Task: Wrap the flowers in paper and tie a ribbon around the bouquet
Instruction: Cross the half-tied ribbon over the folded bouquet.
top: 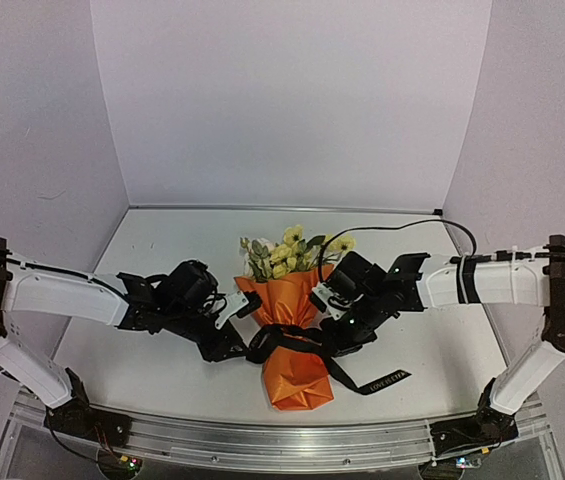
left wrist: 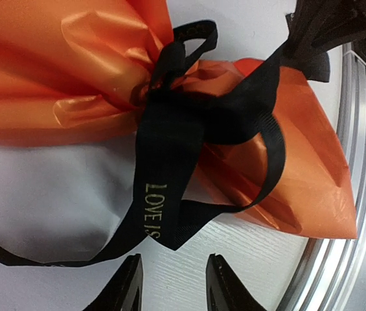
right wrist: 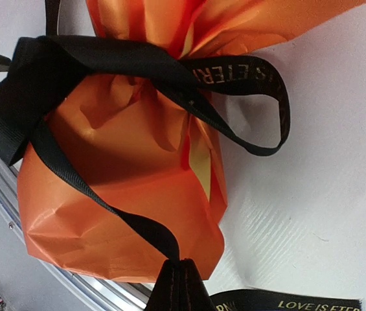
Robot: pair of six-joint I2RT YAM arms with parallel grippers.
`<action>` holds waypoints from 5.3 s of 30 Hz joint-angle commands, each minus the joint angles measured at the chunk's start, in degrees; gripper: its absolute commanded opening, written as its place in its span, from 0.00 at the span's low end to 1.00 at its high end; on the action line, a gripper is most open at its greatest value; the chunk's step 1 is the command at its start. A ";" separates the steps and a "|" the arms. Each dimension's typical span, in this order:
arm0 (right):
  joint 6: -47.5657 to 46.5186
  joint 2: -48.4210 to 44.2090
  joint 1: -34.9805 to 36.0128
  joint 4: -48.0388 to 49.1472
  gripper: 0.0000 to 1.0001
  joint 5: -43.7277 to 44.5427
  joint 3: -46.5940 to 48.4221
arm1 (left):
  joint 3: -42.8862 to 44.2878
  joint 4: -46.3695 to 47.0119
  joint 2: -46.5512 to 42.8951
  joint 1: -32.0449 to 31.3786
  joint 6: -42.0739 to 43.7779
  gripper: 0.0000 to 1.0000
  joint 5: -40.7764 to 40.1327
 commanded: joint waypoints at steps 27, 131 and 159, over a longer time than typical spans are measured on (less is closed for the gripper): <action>6.37 0.87 1.56 12.61 0.00 5.87 -3.27 | 28.04 -6.87 17.27 5.29 16.48 0.37 15.29; 4.90 8.26 -1.13 58.96 0.00 -0.17 -12.37 | 14.81 11.52 9.37 4.03 11.81 0.00 10.07; -1.23 13.93 -1.18 71.97 0.00 7.56 -13.15 | 14.56 10.43 10.23 4.03 11.78 0.00 14.34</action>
